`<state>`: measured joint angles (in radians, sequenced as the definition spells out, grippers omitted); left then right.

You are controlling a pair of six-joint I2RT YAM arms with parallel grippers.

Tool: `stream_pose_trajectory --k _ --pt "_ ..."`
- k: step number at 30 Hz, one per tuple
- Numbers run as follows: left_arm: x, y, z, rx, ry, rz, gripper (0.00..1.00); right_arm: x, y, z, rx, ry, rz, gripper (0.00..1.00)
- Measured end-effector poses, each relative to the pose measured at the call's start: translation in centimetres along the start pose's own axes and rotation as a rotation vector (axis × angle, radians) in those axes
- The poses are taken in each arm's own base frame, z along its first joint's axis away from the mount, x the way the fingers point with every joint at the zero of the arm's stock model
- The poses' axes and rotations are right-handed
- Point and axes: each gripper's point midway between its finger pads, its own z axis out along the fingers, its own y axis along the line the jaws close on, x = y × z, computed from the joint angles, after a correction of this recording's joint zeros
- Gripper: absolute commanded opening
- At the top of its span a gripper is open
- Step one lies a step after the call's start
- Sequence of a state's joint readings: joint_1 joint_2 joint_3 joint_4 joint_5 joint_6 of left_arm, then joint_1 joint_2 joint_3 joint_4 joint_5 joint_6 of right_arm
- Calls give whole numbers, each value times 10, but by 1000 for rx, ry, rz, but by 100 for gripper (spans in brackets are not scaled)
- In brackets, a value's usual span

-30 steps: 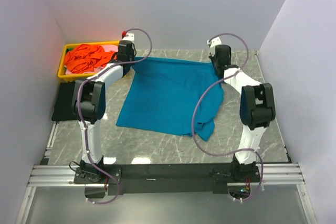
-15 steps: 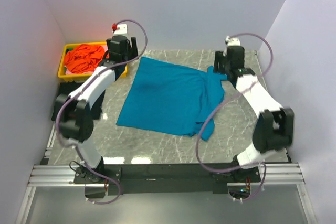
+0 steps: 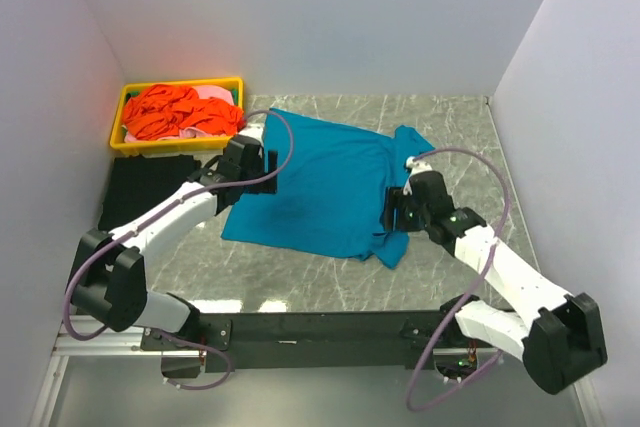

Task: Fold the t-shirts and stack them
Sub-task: Flatten the tshirt out

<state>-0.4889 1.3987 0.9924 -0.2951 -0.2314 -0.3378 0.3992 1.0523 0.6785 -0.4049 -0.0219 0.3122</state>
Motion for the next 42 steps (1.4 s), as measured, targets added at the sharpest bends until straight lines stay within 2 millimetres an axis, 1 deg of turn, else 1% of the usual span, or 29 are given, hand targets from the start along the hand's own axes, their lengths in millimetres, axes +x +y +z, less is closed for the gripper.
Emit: stream_pose_trajectory --k 2,4,6,8,10,14,18,26,28,29,30,31,32,35,37,39,41,42 --pt "18 3 -1 -5 56 17 80 17 4 -4 -12 25 15 68" --pt "23 3 1 -3 74 22 80 34 8 -9 -21 50 26 68" --pt "28 2 5 0 91 25 80 45 12 -11 -25 68 26 68" --pt "36 2 13 -8 118 31 79 56 18 -13 -29 91 15 68" --pt "52 4 26 -24 169 45 79 65 22 -13 -28 112 3 68" --pt "78 9 43 -50 249 70 79 84 20 -11 13 172 -8 64" --pt "86 12 48 -67 272 87 79 97 12 -8 76 217 -15 62" --pt "96 26 56 -124 299 118 79 116 7 -3 131 296 -40 61" --pt "97 29 58 -136 304 123 79 120 4 -1 146 314 -45 57" --pt "97 32 58 -144 304 126 79 122 3 0 156 322 -46 48" --pt "97 33 59 -151 303 127 79 124 2 1 163 330 -49 41" --pt "97 35 59 -159 303 132 79 125 1 2 170 333 -47 34" --pt "98 37 60 -166 304 134 79 125 0 2 174 333 -47 20" --pt "97 39 61 -175 301 136 79 119 -2 0 190 315 -36 7" --pt "95 40 62 -182 298 141 79 108 -2 -3 187 291 -16 6" --pt "94 40 63 -187 296 144 79 90 -6 -8 188 255 22 6" --pt "93 41 64 -193 293 145 79 65 -16 -12 210 204 70 6" --pt "93 42 64 -198 291 146 79 49 -22 -14 222 165 101 6"
